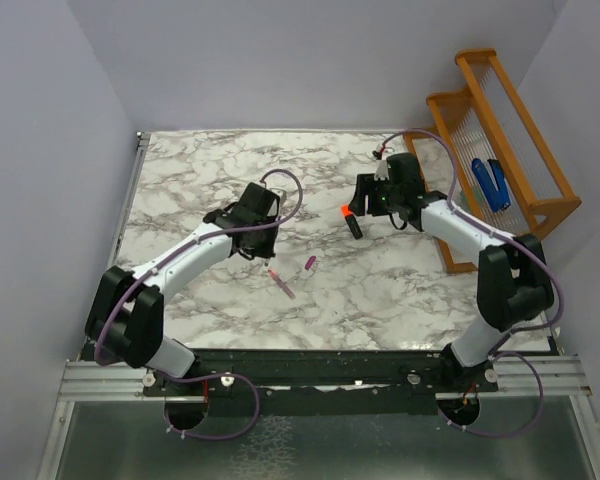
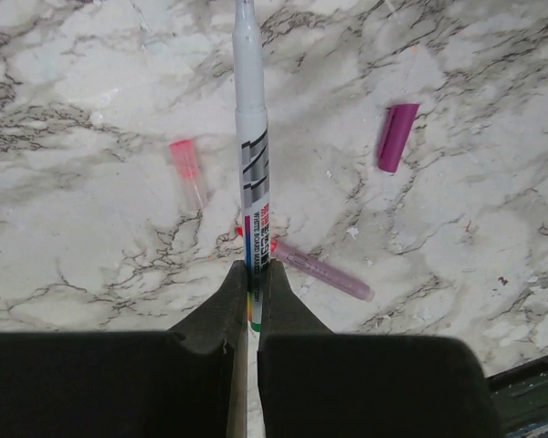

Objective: Insert the pens into the pen caps

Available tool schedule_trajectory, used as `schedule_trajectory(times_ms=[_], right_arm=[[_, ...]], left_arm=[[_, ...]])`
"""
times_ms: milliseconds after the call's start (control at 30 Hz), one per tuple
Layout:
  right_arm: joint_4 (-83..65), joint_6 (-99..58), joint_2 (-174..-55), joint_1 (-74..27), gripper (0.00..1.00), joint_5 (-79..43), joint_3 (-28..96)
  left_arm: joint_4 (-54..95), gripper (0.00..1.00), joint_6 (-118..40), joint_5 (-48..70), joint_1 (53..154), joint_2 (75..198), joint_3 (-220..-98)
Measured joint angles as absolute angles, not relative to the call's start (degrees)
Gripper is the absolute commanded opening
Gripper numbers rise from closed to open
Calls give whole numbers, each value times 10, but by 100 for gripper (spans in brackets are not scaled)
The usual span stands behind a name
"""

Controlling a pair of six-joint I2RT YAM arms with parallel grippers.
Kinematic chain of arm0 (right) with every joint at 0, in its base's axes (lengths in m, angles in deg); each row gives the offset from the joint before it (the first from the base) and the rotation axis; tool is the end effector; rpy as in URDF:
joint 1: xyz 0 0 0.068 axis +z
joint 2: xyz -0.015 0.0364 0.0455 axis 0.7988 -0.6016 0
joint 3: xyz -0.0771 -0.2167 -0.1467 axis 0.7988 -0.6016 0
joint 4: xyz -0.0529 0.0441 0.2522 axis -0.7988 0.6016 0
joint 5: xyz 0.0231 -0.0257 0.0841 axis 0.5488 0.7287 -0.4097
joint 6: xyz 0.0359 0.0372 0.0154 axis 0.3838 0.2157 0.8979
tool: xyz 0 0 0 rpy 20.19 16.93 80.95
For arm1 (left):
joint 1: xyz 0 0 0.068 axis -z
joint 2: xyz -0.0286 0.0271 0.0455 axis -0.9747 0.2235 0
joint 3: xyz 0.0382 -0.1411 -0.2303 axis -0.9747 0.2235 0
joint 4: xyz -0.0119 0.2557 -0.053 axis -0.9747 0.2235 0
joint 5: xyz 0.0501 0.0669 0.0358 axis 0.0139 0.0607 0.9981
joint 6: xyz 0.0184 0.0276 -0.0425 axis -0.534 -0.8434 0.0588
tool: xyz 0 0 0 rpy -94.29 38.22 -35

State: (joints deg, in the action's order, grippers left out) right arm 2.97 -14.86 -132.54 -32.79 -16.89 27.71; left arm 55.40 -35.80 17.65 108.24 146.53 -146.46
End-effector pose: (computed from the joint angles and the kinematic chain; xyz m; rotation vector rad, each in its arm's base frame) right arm 0.3595 0.1368 0.2334 -0.2235 2.3241 0.4218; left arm 0.2592 -0.1579 0.2295 0.3881 2.6086 -0.3215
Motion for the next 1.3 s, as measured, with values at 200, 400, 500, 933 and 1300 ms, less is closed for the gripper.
schedule_trajectory(times_ms=[200,400,500,933,1300], right_arm=[[-190,-70,-1220,-328,64,-295,133],[-418,40,-1210,-327,57,-375,52],[-496,82,-1210,-323,54,-398,32],[-579,94,-1214,-233,54,-442,89],[-530,51,-1232,-194,51,-441,125]], left_arm=[[508,0,-358,174,1082,1376,-1459],[400,0,-337,130,1083,1282,-1417],[364,0,-330,95,1083,1275,-1400],[321,0,-319,33,1083,1260,-1370],[309,0,-317,31,1083,1229,-1361]])
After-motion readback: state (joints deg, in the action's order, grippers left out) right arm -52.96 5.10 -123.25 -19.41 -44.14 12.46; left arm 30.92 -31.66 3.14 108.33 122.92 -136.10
